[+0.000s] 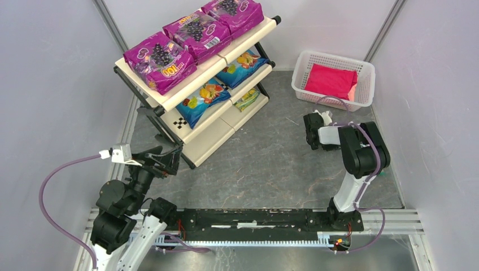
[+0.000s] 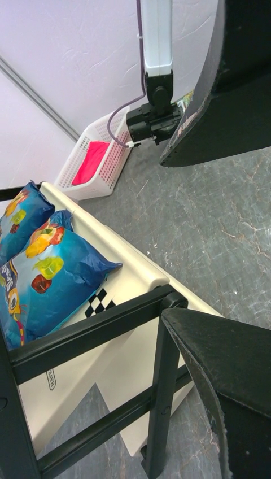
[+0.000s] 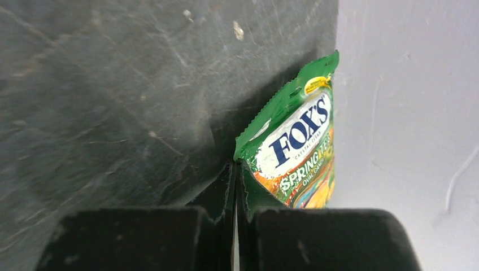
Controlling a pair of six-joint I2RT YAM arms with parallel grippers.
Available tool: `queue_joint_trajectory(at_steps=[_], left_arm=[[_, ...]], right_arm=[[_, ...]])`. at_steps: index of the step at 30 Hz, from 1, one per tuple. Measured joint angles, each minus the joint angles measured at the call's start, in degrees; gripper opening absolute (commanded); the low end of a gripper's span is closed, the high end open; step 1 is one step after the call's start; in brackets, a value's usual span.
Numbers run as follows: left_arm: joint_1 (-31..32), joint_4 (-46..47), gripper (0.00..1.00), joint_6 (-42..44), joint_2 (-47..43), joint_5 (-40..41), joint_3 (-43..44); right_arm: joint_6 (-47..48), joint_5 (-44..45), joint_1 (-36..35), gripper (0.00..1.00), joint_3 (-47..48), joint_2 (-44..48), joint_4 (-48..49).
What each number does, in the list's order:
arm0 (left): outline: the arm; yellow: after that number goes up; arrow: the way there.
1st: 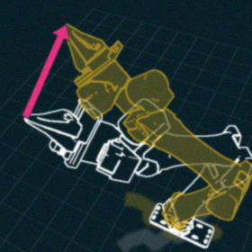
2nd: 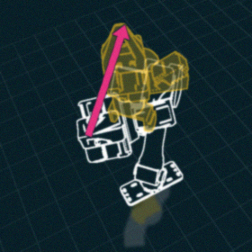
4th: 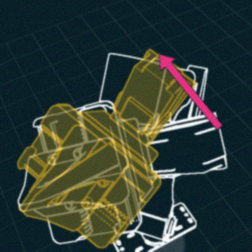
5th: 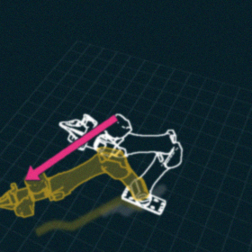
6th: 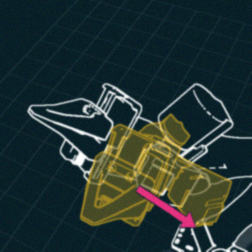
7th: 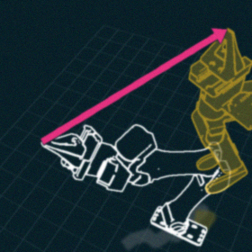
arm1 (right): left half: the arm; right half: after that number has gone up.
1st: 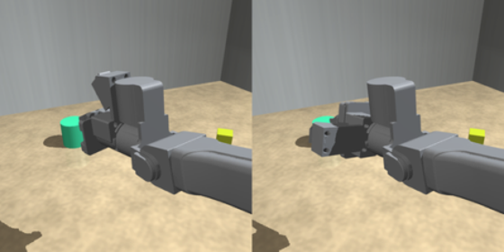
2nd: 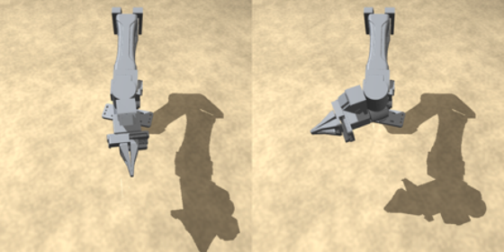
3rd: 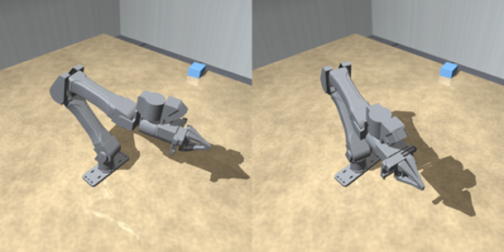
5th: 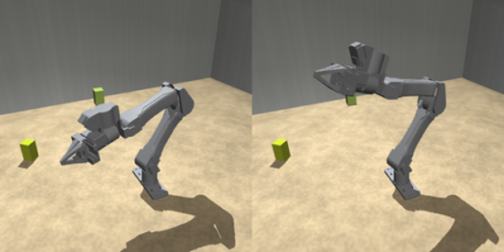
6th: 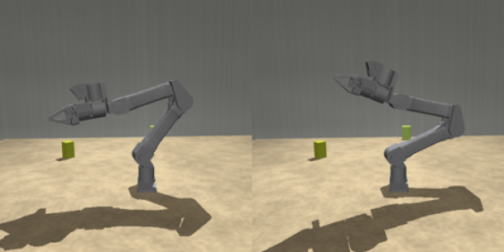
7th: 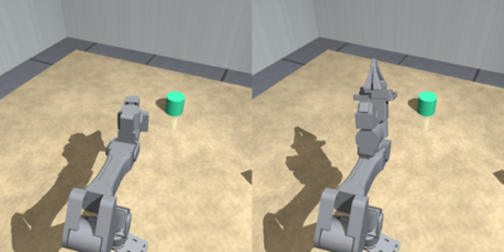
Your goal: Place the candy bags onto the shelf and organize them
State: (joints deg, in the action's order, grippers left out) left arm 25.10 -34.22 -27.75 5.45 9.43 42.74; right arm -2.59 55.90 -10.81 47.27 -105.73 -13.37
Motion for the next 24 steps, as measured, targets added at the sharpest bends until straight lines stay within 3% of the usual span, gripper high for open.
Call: queue_joint_trajectory(at_steps=[8, 16, 24], left_arm=[[0.0, -0.1, 1.00, 0.0, -1.4, 1.1, 0.0], [-0.5, -0.4, 1.00, 0.0, -1.2, 1.1, 0.0], [-1.4, -0.4, 1.00, 0.0, 0.9, 1.1, 0.0]], right_arm=[[1.2, -13.2, -6.8, 0.00, -3.0, 8.2, 3.3], [-2.5, -26.9, -24.7, 0.00, -5.9, 16.0, 1.9], [-12.4, -37.0, -41.1, 0.00, -8.0, 19.7, 4.1]])
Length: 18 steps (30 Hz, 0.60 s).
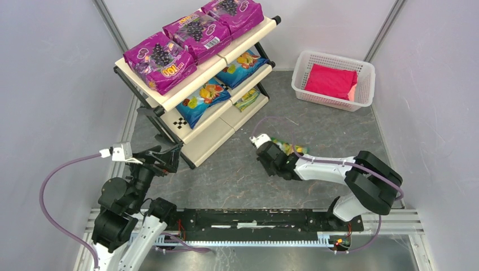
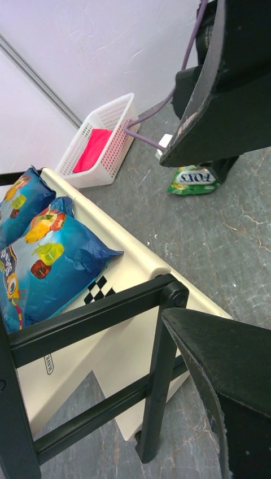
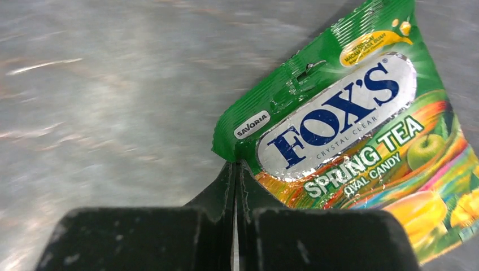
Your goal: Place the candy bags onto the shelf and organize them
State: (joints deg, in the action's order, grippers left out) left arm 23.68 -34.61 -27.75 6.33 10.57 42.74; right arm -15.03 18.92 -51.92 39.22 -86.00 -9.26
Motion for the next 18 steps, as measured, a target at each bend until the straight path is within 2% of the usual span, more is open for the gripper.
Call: queue_joint_trajectory(at_steps=[1, 3, 4, 8, 11, 14, 18], left_arm=[[-0.2, 0.0, 1.00, 0.0, 0.2, 0.0, 0.0], [-0.6, 0.0, 1.00, 0.0, 0.3, 0.0, 0.0], [-0.9, 0.0, 1.00, 0.0, 0.3, 0.0, 0.0], [-2.3, 0.0, 1.00, 0.0, 0.0, 0.3, 0.0], [-3.2, 0.0, 1.00, 0.0, -1.0, 1.4, 0.0], [-3.7, -0.1, 1.00, 0.0, -1.1, 1.6, 0.0], [-5.0, -0.2, 1.00, 0.0, -0.4, 1.4, 0.0]], right_arm=[[-0.7, -1.2, -1.7, 0.03, 0.2, -0.1, 0.2], [-1.7, -4.3, -4.9, 0.31, 1.5, -0.9, 0.2], [-2.2, -6.1, -5.8, 0.40, 2.1, -1.4, 0.2], [-1.2, -14.9, -8.0, 0.58, 4.5, -1.8, 0.2], [0.8, -18.9, -7.8, 0.62, 4.9, 0.3, -0.4], [2.2, -21.5, -5.9, 0.61, 4.7, 5.0, -1.5], [2.7, -26.9, 3.5, 0.63, 1.3, 13.8, 1.1]])
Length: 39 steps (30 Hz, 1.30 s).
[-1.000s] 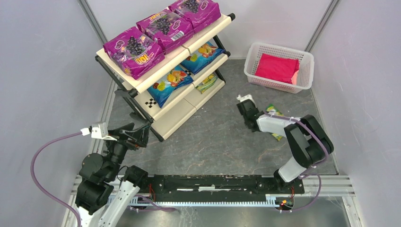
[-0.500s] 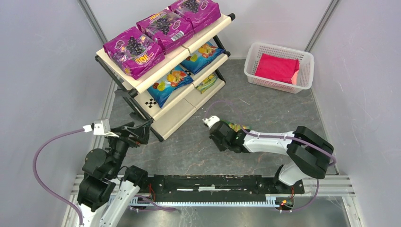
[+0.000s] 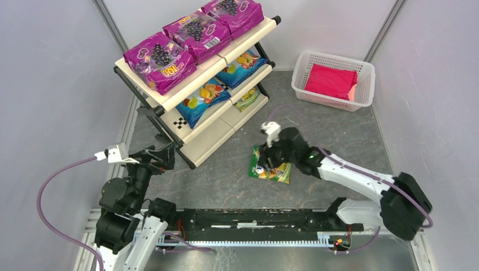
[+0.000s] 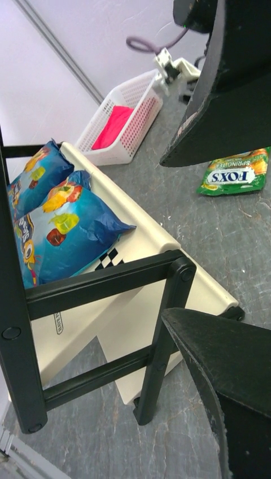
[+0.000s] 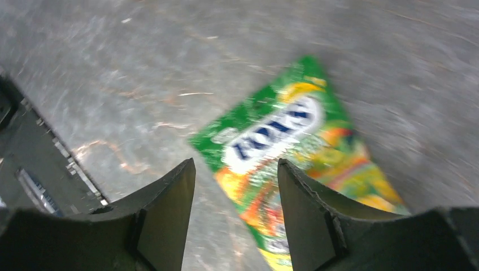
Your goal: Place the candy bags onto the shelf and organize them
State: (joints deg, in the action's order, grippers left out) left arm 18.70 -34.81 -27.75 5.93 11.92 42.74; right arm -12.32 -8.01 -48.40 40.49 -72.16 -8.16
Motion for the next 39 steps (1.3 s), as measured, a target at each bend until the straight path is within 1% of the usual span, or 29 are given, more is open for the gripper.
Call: queue_joint_trajectory(at_steps=[2, 5, 7, 10, 13, 17, 19, 21, 24, 28, 31, 34, 37, 39], left_arm=[[-1.2, 0.0, 1.00, 0.0, 0.9, -0.4, 0.0], [-3.4, 0.0, 1.00, 0.0, 2.0, -1.6, 0.0], [-4.8, 0.1, 1.00, 0.0, 2.2, -2.6, 0.0], [-6.3, 0.2, 1.00, 0.0, 2.3, -3.8, 0.0], [-6.7, 0.2, 1.00, 0.0, 2.2, -4.7, 0.0], [-6.7, 0.2, 1.00, 0.0, 2.2, -5.0, 0.0], [-6.7, 0.2, 1.00, 0.0, 2.2, -5.1, 0.0], [-6.7, 0.2, 1.00, 0.0, 2.2, -5.1, 0.0], [-6.7, 0.2, 1.00, 0.0, 2.0, -5.2, 0.0], [-6.7, 0.3, 1.00, 0.0, 1.6, -5.3, 0.0], [-6.7, 0.3, 1.00, 0.0, 1.5, -5.6, 0.0], [-6.7, 0.3, 1.00, 0.0, 1.4, -5.8, 0.0], [-6.7, 0.3, 1.00, 0.0, 1.4, -6.1, 0.0], [-6.7, 0.3, 1.00, 0.0, 1.4, -6.1, 0.0]], right_arm=[[-0.1, -2.5, 6.7, 0.65, -3.1, 3.7, 1.2], [0.0, -4.6, 16.0, 0.59, -6.2, 5.8, 0.3], [0.2, -7.2, 20.7, 0.59, -7.0, 5.3, -0.6], [0.1, -13.9, 28.3, 0.59, -8.6, 3.5, -0.6], [-0.6, -19.3, 33.9, 0.59, -11.7, 1.0, 0.0], [-2.4, -24.4, 35.8, 0.61, -14.3, -1.1, 1.0], [-2.9, -25.8, 36.4, 0.64, -14.4, -1.7, 2.0], [-3.6, -27.1, 36.6, 0.65, -14.7, -2.3, 3.2], [-5.2, -29.5, 37.0, 0.63, -15.7, -3.3, 6.7], [-9.1, -30.6, 36.9, 0.55, -18.2, -4.0, 12.7], [-11.6, -27.6, 35.5, 0.52, -19.2, -3.5, 14.8], [-12.9, -22.5, 32.3, 0.44, -20.0, -2.3, 16.6], [-14.3, -19.5, 30.7, 0.32, -21.0, -1.9, 18.5], [-15.2, -18.3, 30.3, 0.27, -21.9, -1.5, 19.6]])
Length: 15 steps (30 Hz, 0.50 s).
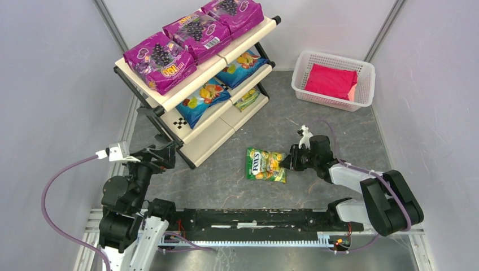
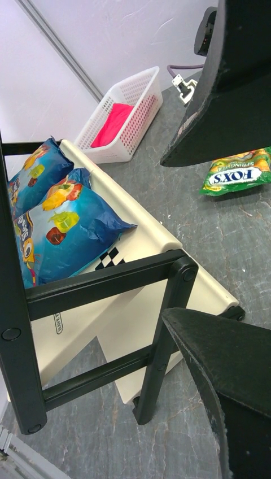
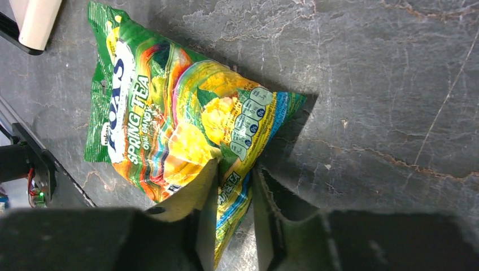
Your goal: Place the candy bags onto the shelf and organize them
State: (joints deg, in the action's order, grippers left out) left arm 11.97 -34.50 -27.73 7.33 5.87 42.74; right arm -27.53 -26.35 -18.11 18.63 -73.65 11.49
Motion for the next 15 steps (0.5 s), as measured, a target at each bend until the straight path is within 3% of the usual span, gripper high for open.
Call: queue_joint_trajectory(at_steps=[4, 6, 15], left_arm=[[0.0, 0.0, 1.00, 0.0, 0.0, 0.0, 0.0], [0.0, 0.0, 1.00, 0.0, 0.0, 0.0, 0.0], [0.0, 0.0, 1.00, 0.0, -0.9, 0.0, 0.0]], right_arm=[[-2.1, 0.5, -0.2, 0.15, -1.6, 1.1, 1.8], [-3.4, 0.0, -0.2, 0.02, -2.3, 1.6, 2.6], [-16.0, -3.1, -0.9, 0.00, -5.8, 3.1, 9.2]])
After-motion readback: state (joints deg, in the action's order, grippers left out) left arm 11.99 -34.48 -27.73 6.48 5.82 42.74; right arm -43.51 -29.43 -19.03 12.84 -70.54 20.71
